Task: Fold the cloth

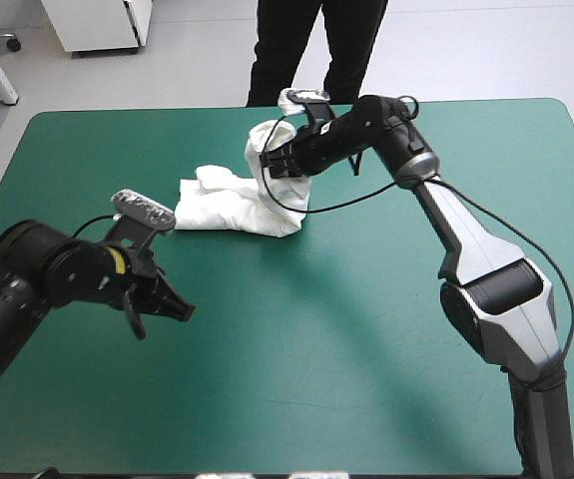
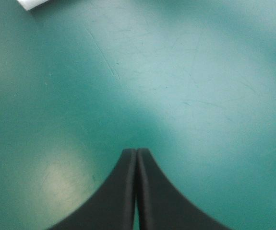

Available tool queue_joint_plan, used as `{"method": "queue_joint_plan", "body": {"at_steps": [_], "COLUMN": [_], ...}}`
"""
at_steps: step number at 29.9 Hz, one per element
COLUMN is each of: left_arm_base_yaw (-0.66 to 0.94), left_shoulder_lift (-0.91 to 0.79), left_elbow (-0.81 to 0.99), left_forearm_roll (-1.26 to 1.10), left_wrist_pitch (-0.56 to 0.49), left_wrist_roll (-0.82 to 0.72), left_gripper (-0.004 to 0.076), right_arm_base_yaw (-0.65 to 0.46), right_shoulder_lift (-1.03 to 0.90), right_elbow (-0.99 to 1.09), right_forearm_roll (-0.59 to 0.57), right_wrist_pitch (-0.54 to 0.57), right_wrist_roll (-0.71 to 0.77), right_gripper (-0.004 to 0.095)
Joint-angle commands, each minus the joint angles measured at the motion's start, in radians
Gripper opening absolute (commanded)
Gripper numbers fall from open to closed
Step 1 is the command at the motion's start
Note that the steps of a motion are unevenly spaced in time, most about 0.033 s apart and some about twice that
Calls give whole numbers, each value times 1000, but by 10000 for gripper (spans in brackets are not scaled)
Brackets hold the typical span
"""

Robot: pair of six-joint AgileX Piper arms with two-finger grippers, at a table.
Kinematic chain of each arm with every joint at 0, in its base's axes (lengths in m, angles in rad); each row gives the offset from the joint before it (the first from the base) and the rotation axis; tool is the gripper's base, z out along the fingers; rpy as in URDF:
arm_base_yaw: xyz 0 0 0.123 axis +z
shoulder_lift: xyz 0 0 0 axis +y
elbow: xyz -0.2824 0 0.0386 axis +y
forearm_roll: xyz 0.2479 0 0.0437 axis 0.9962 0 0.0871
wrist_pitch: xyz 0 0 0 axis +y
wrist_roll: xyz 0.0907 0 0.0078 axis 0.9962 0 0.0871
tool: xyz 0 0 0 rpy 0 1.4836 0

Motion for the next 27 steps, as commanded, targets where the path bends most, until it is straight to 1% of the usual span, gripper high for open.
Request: {"method": "queue_joint_plan", "body": {"at_steps": [1,5,6,7,8,9,11,13,14,15,19,27], "left_arm_base_yaw": [1,1,1,1,1,1,1,1,1,1,1,1], "left_shoulder_lift": [-140,-217,-221,-225,-225,-225,-225,-225,-225,-225,-225,-225], "left_elbow": [21,30,30,30,30,30,30,30,30,30,30,30], "left_forearm_roll": [-2,-2,-5,-6,-11,-13,-20,-22,-22,-22,-24,-30], "left_wrist_pitch": [3,12,17,26,37,37,37,35,35,35,25,21], "left_wrist_roll": [-22,-53,-57,-69,-73,-79,-93,-93,-95,-95,-95,-95], "left_gripper": [-9,-9,-9,-9,-9,-9,-9,-9,-9,-9,-9,-9], "right_arm_base_yaw": [45,91,98,105,108,113,115,115,115,113,113,111], "right_shoulder_lift": [-16,37,44,50,50,50,50,50,50,50,50,50], "right_elbow": [-34,-34,-34,-34,-34,-34,-40,-60,-74,-86,-142,-268], "right_forearm_roll": [39,48,48,48,48,51,60,66,64,64,2,-106], "right_wrist_pitch": [-148,-188,-188,-188,-184,-182,-166,-133,-112,-97,-27,119], "right_wrist_roll": [22,47,43,39,36,36,36,36,36,36,64,119], "right_gripper": [-15,1,28,79,153,248,463,616,663,676,654,652]}}
